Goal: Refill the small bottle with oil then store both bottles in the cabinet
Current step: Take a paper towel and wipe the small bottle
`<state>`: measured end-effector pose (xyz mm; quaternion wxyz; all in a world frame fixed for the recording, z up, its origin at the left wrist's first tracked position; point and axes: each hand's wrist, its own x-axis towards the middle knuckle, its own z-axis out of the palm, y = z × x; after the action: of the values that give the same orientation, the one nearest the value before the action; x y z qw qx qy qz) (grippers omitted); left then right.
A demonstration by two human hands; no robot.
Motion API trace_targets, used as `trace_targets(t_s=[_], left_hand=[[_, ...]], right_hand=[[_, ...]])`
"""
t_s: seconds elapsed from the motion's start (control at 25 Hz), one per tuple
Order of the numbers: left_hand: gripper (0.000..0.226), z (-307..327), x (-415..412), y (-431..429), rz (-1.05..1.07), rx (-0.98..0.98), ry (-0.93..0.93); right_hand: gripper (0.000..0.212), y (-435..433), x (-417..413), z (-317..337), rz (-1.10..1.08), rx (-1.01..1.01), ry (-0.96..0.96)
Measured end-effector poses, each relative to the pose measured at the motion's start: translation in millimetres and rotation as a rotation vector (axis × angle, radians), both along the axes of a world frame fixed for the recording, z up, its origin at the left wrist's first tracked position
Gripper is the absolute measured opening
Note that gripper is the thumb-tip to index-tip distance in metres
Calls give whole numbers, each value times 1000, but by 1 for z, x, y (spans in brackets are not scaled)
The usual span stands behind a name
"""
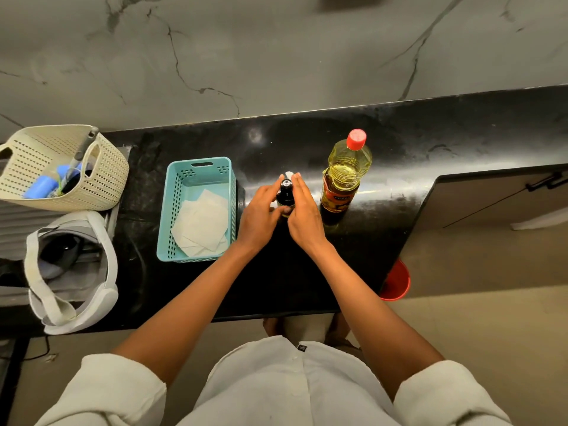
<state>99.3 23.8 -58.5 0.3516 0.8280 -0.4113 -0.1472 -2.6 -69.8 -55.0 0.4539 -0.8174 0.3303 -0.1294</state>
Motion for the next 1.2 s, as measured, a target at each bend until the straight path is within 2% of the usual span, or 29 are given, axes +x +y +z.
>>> trace_targets(t_s=[0.12, 0.32, 0.64, 0.84, 0.96, 1.08, 1.2], left_hand=[[60, -3, 19, 4, -43, 5, -48], [61, -1, 6, 3, -1, -49, -14], [66, -7, 4, 4, -32, 0, -59], [66, -9, 1, 4, 12, 10, -79], [66, -13, -7, 6, 50, 24, -81], [65, -12, -9, 7, 48, -8, -23], [76, -14, 3, -1, 6, 33, 110]], right_hand=[[79, 4, -2, -2, 2, -5, -8], [81, 31, -18, -3, -4, -71, -11], [79, -6, -8, 0, 112, -46, 25], [86, 41, -25, -3, 29, -50, -8], [84, 35, -19, 0, -5, -25, -8], [79, 15, -9, 0, 11, 4, 23], [78, 9, -5, 0, 89, -14, 35]])
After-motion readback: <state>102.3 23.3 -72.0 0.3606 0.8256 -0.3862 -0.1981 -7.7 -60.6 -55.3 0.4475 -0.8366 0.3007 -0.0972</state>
